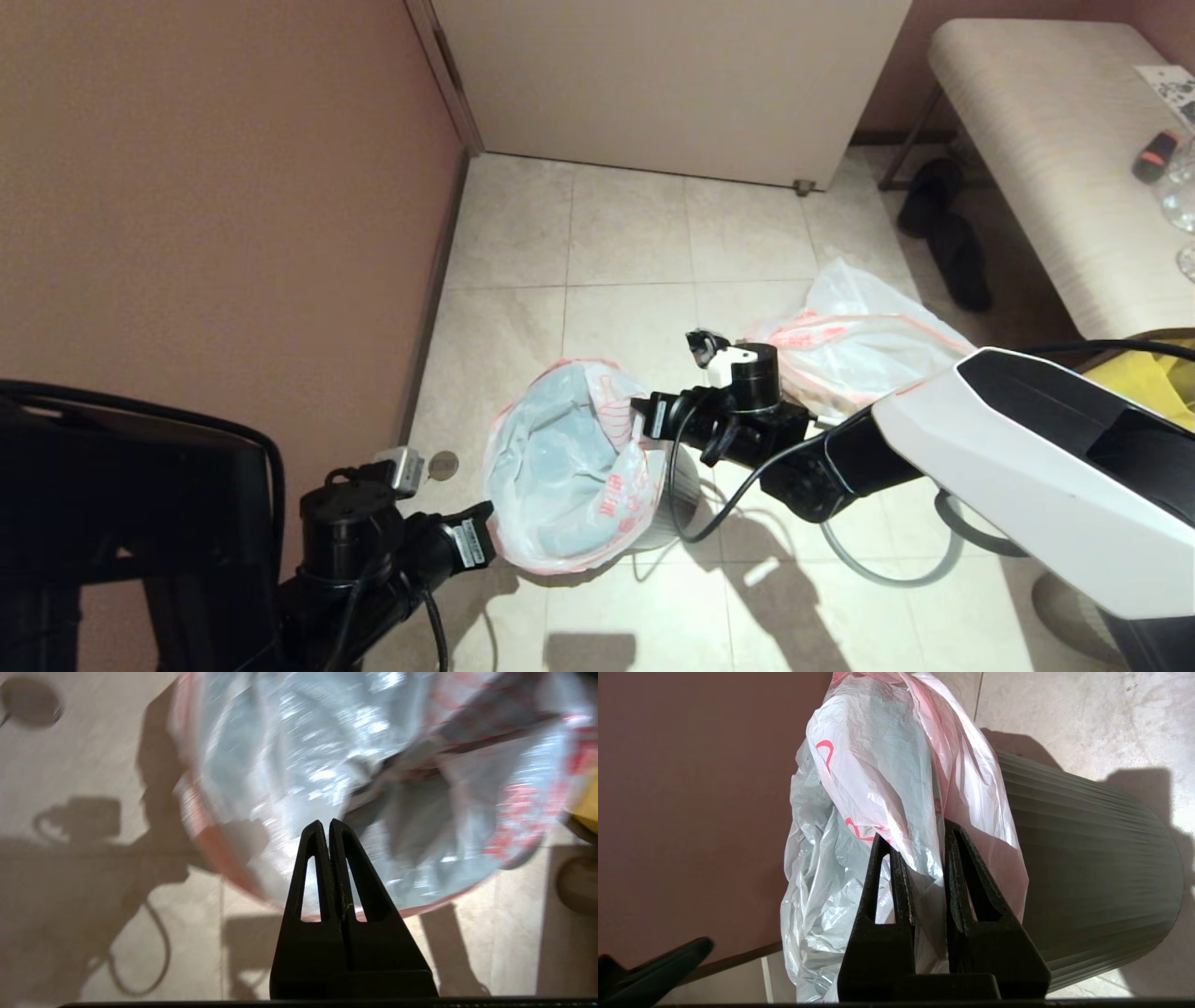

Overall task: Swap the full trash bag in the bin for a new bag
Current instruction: Put the new garbage bag on the trash can

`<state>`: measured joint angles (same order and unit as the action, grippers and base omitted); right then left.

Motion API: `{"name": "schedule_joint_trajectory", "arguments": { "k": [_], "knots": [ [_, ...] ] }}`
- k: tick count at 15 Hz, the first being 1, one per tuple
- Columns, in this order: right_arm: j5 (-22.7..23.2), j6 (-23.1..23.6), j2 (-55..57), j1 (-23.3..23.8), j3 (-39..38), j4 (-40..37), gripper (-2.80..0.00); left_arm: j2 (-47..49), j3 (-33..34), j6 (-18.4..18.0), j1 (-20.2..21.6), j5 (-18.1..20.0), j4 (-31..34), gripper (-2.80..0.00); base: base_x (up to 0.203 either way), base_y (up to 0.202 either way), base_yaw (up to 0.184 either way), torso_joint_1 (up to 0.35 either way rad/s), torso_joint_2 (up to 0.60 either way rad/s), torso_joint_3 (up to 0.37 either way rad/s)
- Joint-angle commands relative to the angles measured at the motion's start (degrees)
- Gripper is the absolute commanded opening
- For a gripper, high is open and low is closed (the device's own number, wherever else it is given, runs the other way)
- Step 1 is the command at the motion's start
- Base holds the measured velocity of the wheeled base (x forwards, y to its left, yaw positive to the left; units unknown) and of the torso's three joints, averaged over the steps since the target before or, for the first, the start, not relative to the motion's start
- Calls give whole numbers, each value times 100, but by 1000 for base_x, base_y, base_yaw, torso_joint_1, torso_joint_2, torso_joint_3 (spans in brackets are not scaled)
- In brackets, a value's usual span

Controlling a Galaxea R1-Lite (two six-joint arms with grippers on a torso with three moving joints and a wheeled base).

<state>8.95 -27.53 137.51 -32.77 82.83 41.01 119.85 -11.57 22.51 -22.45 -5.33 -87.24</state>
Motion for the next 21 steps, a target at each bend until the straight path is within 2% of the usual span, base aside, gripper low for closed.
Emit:
{"name": "schedule_joint_trajectory", "arguments": {
  "k": [1,2,3,4,7,9,11,13,15,16,17,19,21],
  "knots": [
    [19,3,-15,-1,-35,18,-280,-509,-41,-122,-160,43,-272,-280,0,0,0,0,0,0],
    [19,103,137,30,-9,19,-280,-358,-95,-193,-46,314,-272,-280,0,0,0,0,0,0],
    [25,204,190,71,3,14,-280,-266,-146,-198,100,851,-272,-280,0,0,0,0,0,0],
    [83,155,116,112,30,5,-280,-198,-175,-88,250,1212,-272,-280,0,0,0,0,0,0],
    [616,-514,-91,189,40,-89,-280,-60,-172,316,641,1734,-272,-280,0,0,0,0,0,0],
    [846,-868,-268,228,24,-261,-280,12,-142,364,930,2044,-272,-280,0,0,0,0,0,0],
    [1093,-1071,-317,332,16,-348,-280,175,-123,367,1417,2793,-272,-280,0,0,0,0,0,0],
    [1114,-898,-86,537,16,-341,-280,416,-119,354,1724,3548,-272,-280,0,0,0,0,0,0],
    [1078,-304,218,663,17,-332,-280,499,-138,347,1723,3635,-272,-280,0,0,0,0,0,0],
    [1075,-265,293,720,45,-340,-280,505,-153,342,1717,3633,-272,-280,0,0,0,0,0,0],
    [1108,-338,263,740,58,-351,-280,505,-138,342,1717,3628,-272,-280,0,0,0,0,0,0],
    [1372,-980,115,737,58,-356,-280,513,-118,316,1717,3627,-272,-280,0,0,0,0,0,0],
    [1617,-1153,-45,723,1,-379,-280,522,-118,315,1717,3627,-272,-280,0,0,0,0,0,0]
  ]
}}
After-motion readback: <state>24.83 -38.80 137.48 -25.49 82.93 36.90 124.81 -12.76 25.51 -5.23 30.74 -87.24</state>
